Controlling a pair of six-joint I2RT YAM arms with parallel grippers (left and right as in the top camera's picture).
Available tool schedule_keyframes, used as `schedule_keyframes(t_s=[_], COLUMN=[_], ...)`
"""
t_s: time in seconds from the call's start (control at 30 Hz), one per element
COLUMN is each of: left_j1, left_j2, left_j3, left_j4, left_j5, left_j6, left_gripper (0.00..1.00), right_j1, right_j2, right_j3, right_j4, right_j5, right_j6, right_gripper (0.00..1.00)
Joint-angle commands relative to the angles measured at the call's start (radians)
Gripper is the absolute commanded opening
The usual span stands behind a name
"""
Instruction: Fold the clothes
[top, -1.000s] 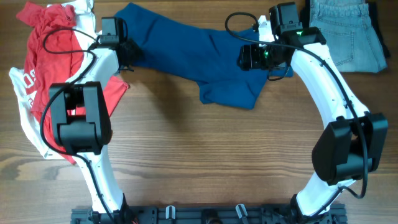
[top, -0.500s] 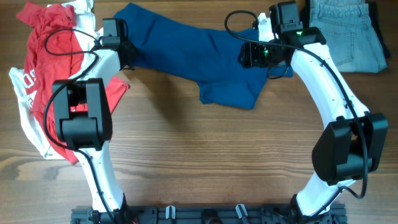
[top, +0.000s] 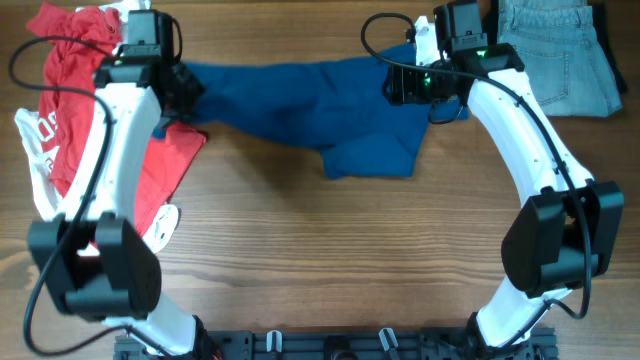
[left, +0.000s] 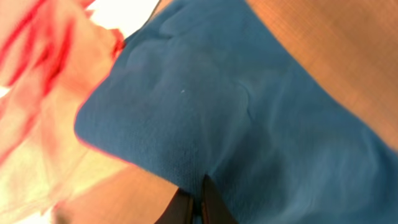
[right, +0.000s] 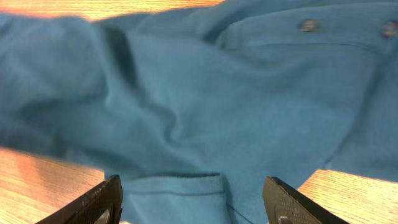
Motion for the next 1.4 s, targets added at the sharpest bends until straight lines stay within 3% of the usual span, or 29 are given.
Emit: schedule_keyframes(t_s=[0.0, 0.2, 0.47, 0.7, 0.87, 1.13, 1.37], left_j1=[-0.003, -0.060, -0.097, -0.097, -0.097, -0.097, -0.097], left_j2=[0.015, 0.034, 0.031, 0.016, -0.013, -0.014, -0.014], left_j3=[-0.004, -0.006, 0.051, 0.270, 0.299, 0.298, 0.298], left_j4=[-0.172, -0.320, -0.099, -0.102, -0.099, -0.110, -0.116], left_j5=[0.035, 0.046, -0.012, -0.135, -0.167, -0.169, -0.168], left_j6=[-0.003, -0.003, 0.005, 0.031, 0.036, 0.058, 0.058], left_gripper=[0.04, 0.04, 0.04, 0.04, 0.04, 0.04, 0.04], right_j1=[0.003, 0.003, 0.003, -0.007, -0.023, -0.074, -0.087], right_j2=[-0.003, -0.003, -0.003, -0.003, -0.003, -0.003, -0.003], right_j3=[0.018, 0.018, 0.018, 0.018, -0.023, -0.208, -0.340], right_j4=[0.008, 0.017, 0.035, -0.151, -0.282, -0.149, 0.007], right_j5=[-0.005, -0.005, -0.007, -0.028, 0.011, 0.000, -0.186], right_j6=[-0.010, -0.011, -0.028, 0.094, 0.178, 0.231, 0.173], right_gripper=[0.73, 0.73, 0.68, 0.73, 0.79, 0.79, 0.78])
